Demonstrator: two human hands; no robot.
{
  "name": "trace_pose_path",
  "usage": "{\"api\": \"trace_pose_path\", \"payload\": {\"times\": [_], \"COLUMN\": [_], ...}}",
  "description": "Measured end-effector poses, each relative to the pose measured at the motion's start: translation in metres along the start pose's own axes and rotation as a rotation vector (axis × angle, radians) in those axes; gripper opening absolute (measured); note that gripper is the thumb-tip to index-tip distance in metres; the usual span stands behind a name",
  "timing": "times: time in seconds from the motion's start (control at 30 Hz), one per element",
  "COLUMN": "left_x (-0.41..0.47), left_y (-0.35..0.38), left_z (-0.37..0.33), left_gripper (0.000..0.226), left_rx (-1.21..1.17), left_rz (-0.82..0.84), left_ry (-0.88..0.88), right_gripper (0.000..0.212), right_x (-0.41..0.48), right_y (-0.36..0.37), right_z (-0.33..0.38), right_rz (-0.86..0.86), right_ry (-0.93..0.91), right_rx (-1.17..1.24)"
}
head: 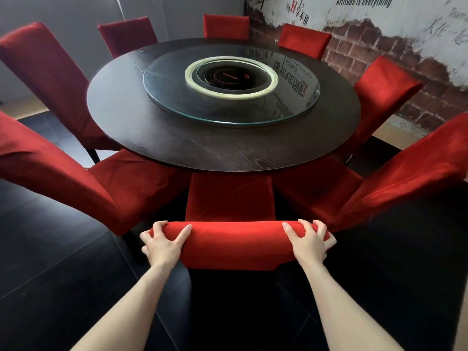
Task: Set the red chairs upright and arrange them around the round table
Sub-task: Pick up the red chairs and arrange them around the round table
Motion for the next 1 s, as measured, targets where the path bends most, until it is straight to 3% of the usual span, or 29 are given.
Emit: {"api": "trace_pose_path", "payload": {"times": [0.73, 1.0], "left_x": [0.004, -0.005], "left_y": [-0.001, -0.007], "left_z": [-0.009, -0.032], "left_gripper": [0.068, 0.077], "left_rx": [0.038, 0.262], "left_rz": [0.007, -0.024], "left_ry": [0.004, 0.058], "right_gripper": [0.058, 0.071], "right_x": [0.005, 0.001], "right_y": [0.005, -0.011], "right_z": [0.0, -0.002], "right_rz": [0.02, 0.037], "right_ry": [0.008, 0.002], "right_rx": [-0.022, 0.139]}}
Point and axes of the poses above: each hand's wrist, its own x-axis towards the middle knuckle, its own y-axis out of the palm, z = x × y, the point moved 9 cm from there along x, towards the middle knuckle, and after that the axes turned 2 degrees about y, right-handed, at the moved point
